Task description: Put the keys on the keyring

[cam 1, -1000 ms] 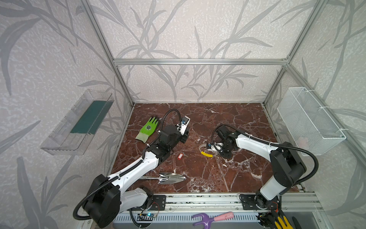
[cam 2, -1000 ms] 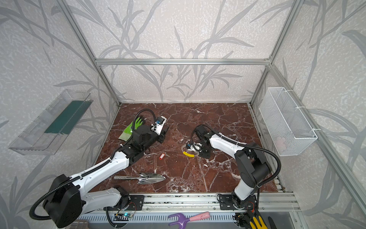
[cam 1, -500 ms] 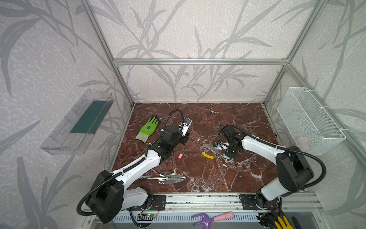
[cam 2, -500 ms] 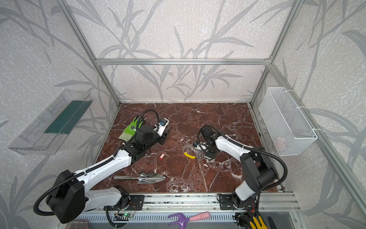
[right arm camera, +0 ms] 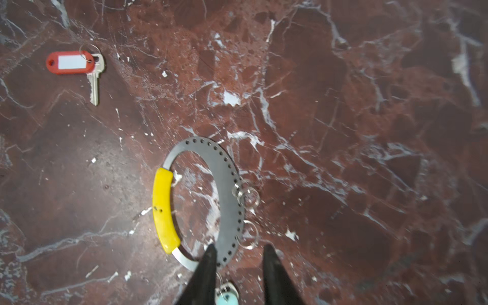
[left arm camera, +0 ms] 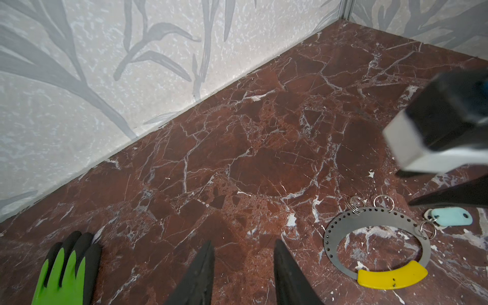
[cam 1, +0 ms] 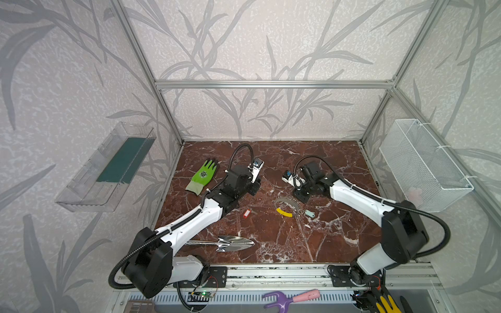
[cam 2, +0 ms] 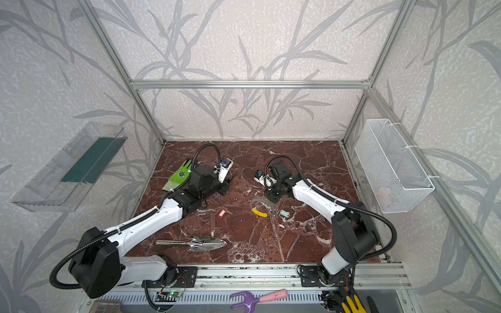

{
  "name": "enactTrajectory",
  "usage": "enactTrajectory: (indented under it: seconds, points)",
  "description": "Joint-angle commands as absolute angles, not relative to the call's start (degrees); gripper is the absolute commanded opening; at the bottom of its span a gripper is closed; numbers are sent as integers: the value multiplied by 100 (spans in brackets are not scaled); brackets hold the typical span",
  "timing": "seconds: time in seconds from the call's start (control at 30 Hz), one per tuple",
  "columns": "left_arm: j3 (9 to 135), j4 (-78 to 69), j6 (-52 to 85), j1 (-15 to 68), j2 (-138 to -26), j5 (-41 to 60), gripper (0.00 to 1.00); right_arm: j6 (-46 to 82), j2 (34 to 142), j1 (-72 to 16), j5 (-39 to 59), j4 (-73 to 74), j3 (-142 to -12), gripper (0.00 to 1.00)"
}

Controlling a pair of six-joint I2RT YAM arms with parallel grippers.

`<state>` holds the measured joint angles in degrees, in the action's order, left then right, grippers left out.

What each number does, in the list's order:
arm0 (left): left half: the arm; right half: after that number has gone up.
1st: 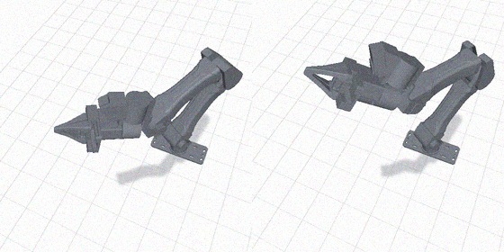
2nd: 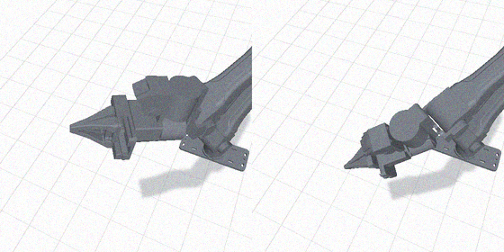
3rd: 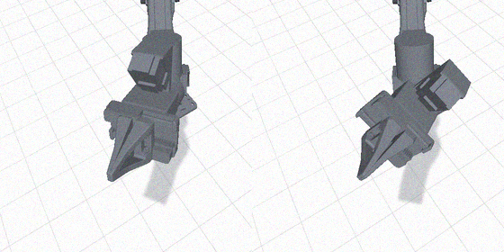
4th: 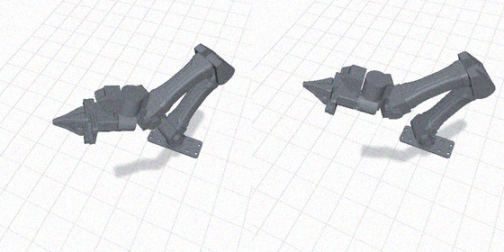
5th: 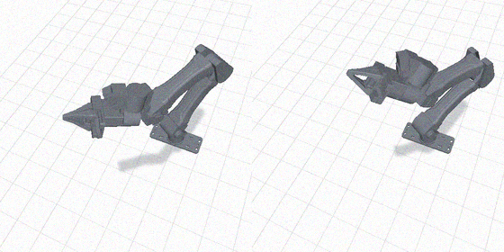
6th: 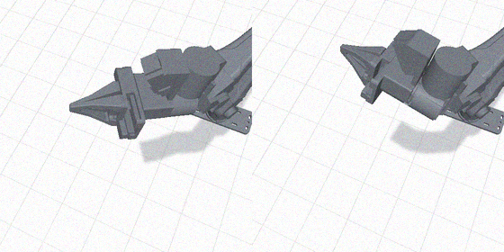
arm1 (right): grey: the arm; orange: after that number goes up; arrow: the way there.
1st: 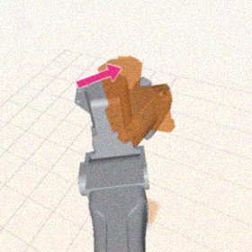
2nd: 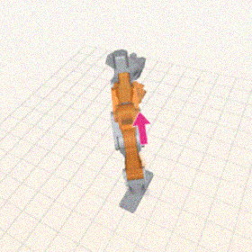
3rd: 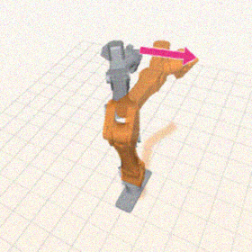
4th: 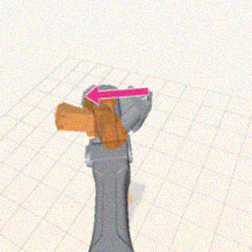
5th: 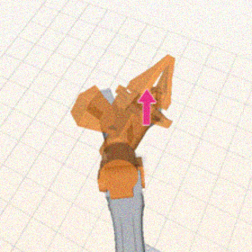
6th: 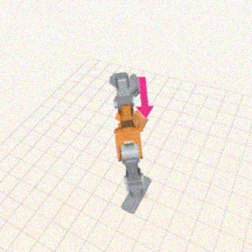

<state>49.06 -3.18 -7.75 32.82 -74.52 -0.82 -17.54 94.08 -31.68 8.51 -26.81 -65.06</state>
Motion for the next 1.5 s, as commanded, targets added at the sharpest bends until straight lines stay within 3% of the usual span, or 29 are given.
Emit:
enactTrajectory:
  seconds: [0.0,0.53,0.9,1.17,1.47]
  points:
    - [5073,-106,-565,3260,-7427,-186,39,-701,9701,-3196,622,-2520,-6696,26]
    - [5123,-17,-495,3260,-7529,-141,39,-251,10537,-3492,339,-2181,-6694,25]
    - [5152,-35,-510,3257,-7598,-105,39,-460,10836,-3582,-41,-2359,-6908,15]
    - [5147,-38,-545,3256,-7600,-141,39,-752,10615,-3618,-117,-2367,-6862,0]
    - [5056,-120,-649,3260,-7527,-142,39,-1249,9969,-3602,442,-2235,-6590,0]
